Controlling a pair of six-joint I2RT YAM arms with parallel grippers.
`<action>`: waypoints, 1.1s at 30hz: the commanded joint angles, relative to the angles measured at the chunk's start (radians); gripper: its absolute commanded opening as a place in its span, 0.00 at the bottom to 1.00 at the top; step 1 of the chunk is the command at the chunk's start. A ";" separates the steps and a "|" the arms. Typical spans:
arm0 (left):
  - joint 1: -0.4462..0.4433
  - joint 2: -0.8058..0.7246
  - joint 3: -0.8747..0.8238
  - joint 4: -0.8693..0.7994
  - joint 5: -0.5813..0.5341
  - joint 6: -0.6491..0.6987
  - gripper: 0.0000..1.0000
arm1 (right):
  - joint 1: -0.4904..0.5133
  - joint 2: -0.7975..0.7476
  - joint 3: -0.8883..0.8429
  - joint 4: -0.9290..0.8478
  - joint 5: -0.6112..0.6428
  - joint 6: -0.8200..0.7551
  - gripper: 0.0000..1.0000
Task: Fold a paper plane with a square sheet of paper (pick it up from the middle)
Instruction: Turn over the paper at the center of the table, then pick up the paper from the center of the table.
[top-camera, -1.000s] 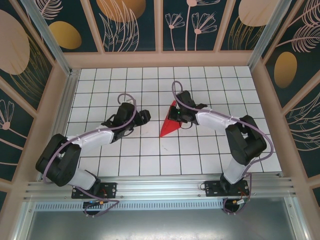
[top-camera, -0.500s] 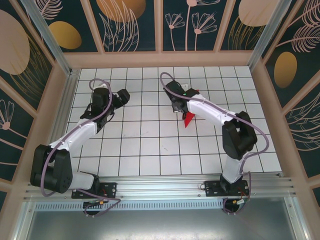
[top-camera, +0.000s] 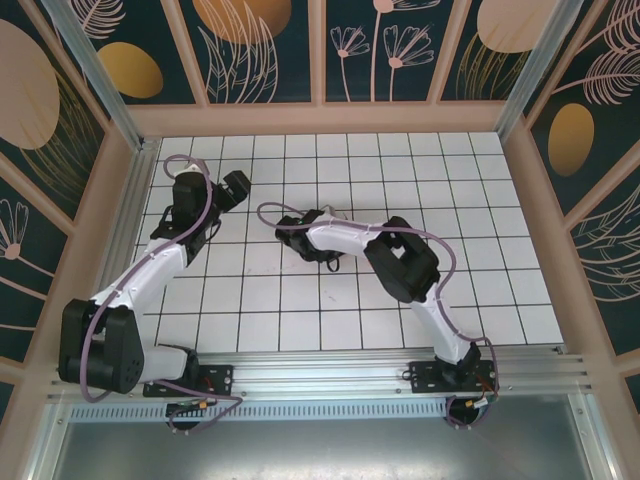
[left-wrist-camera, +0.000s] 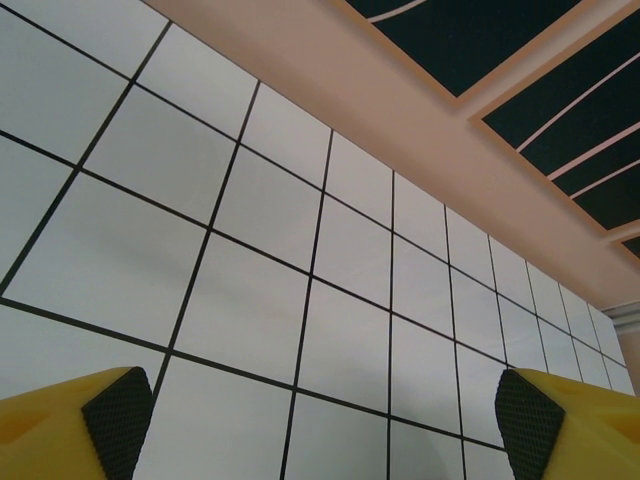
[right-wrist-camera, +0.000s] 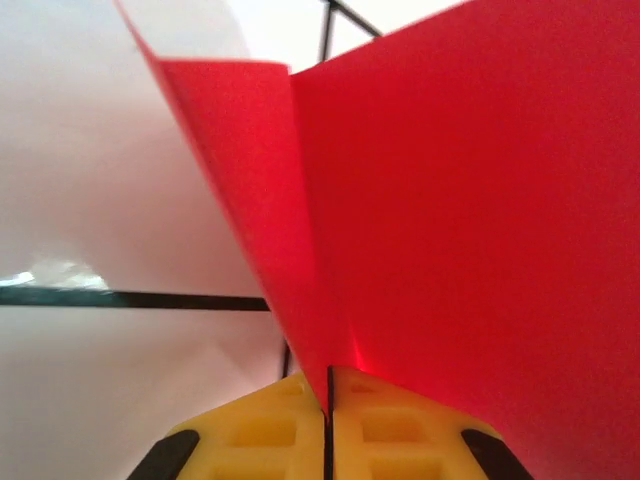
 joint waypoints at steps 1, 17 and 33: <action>0.011 -0.041 0.003 -0.040 -0.023 0.012 0.91 | 0.028 0.062 0.056 -0.084 0.058 0.041 0.12; 0.022 -0.064 0.037 -0.110 -0.030 0.031 0.93 | 0.131 -0.051 0.113 0.053 -0.236 -0.045 0.39; 0.021 -0.050 -0.169 0.012 0.196 -0.026 0.95 | -0.222 -0.527 -0.360 0.602 -0.879 -0.257 0.56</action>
